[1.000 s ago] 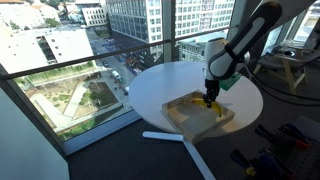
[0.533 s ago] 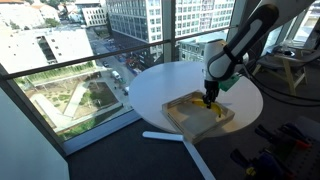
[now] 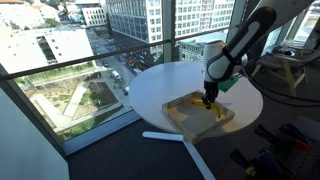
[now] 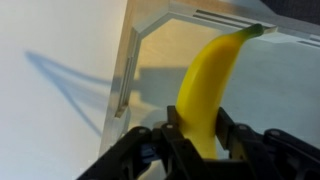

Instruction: Put the banana on the tray

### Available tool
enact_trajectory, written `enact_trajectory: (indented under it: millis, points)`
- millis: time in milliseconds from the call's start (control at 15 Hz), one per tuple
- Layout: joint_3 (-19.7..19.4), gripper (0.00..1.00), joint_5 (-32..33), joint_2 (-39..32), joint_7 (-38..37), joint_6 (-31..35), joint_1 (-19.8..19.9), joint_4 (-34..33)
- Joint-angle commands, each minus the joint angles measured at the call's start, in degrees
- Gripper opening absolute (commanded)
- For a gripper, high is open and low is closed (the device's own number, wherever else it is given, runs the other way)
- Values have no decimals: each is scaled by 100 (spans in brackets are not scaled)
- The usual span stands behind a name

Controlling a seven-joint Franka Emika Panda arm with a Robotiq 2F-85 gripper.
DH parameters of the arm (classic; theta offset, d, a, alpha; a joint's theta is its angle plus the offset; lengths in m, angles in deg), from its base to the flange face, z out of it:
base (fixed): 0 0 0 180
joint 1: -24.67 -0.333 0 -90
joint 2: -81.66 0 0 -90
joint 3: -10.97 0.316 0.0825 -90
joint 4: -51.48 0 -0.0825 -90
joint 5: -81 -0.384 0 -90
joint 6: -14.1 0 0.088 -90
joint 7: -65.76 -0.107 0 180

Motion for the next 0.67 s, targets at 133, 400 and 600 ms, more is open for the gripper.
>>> enact_trajectory:
  millis: [133,400,600]
  points:
    - [23,72,-43,-65,85,8,71,-137]
    - [18,99,-48,-69,73,-8,77,-160]
    - [18,100,-45,-69,65,-21,75,-160]
